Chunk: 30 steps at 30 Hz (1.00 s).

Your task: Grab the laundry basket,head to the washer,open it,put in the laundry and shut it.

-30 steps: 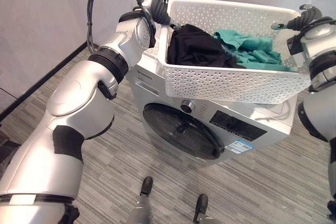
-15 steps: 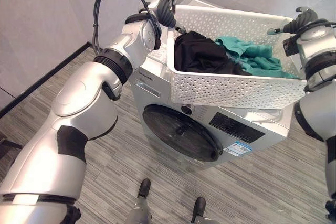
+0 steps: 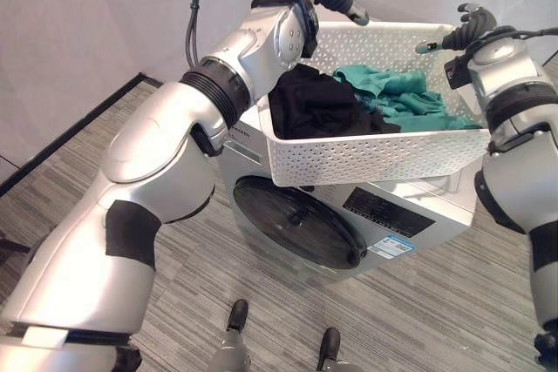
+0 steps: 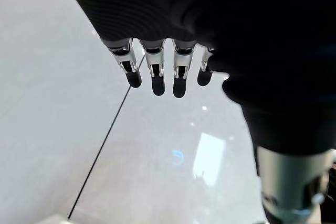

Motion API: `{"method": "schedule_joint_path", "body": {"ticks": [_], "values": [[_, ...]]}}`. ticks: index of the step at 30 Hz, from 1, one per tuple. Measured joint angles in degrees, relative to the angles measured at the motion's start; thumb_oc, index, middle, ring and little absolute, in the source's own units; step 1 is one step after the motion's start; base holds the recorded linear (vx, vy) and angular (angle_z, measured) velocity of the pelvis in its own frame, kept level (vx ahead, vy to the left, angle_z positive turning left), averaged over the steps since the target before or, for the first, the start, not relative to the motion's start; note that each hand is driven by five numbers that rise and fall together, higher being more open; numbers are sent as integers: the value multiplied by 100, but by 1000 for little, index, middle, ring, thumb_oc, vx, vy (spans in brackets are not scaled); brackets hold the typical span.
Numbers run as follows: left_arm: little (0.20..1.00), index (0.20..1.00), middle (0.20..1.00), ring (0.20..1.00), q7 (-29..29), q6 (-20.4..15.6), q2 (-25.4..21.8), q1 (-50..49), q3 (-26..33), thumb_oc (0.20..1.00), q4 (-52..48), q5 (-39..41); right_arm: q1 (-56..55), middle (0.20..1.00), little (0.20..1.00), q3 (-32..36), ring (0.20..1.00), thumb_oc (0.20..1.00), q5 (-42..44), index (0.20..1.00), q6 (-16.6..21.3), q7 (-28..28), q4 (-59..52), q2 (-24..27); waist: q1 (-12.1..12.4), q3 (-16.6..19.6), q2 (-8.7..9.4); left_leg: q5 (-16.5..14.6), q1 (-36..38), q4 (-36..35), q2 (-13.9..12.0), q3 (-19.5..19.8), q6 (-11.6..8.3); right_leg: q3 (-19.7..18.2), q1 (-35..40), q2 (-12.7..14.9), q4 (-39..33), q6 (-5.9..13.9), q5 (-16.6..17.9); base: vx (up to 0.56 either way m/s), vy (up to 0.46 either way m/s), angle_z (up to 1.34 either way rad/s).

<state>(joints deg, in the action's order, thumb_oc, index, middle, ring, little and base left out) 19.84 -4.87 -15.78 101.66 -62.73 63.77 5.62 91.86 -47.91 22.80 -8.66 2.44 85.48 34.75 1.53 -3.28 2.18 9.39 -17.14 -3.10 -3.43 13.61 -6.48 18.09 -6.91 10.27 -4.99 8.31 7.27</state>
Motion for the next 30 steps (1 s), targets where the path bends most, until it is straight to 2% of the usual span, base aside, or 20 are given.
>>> {"method": "schedule_joint_path", "body": {"ticks": [2, 10, 23, 26, 28, 30], "values": [[1000, 1000, 1000, 1000, 7, -1, -9, 46, 159, 1000, 20, 5, 0, 1000, 1000, 0, 1000, 1000, -1, 1000, 1, 0, -1, -1, -3, 2, 3, -1, 3, -1, -2, -2, 1, 0, 1, 5, 0, 0, 0, 0, 0, 0], [1000, 1000, 1000, 1000, 34, 0, -278, 189, 158, 1000, 31, 6, 5, 1000, 1000, 68, 1000, 1000, -7, 1000, 1, -28, -11, 5, -19, 6, 6, -16, 170, -11, 10, -15, 22, -6, 160, 47, 0, 9, -4, 33, -1, 0], [1000, 1000, 1000, 1000, -50, -127, -1075, 643, 164, 1000, 21, 348, 206, 1000, 1000, 121, 1000, 1000, 12, 1000, 55, -35, -398, 376, -14, 21, -2, -68, 429, 9, 18, -30, 54, -19, 420, 66, 0, 11, -45, 11, -6, 0], [1000, 1000, 1000, 1000, -293, -266, -1584, 778, 126, 1000, -324, 584, 226, 1000, 1000, 135, 1000, 1000, 126, 1000, 144, -89, -593, 1150, 85, 22, -6, -69, 516, -13, 20, -28, 51, -17, 509, 70, -1, 12, -48, 8, -24, 1], [1000, 1000, 1000, 1000, -334, -290, -2138, 893, 128, 1000, -605, 762, 210, 1000, 1000, 169, 1000, 1000, 217, 1000, 164, -80, -590, 1727, 114, 23, -5, -109, 656, -11, 16, -29, 38, -14, 650, 63, -1, 33, -99, -15, -56, 0], [1000, 1000, 1000, 1000, -384, -304, -2554, 875, 169, 1000, -875, 903, 58, 1000, 1000, 366, 1000, 1000, 248, 1000, 220, -96, -736, 2034, 134, 36, -18, -129, 746, -10, -2, -36, 27, -21, 728, 42, -1, 23, -125, -27, -58, -2]]}}
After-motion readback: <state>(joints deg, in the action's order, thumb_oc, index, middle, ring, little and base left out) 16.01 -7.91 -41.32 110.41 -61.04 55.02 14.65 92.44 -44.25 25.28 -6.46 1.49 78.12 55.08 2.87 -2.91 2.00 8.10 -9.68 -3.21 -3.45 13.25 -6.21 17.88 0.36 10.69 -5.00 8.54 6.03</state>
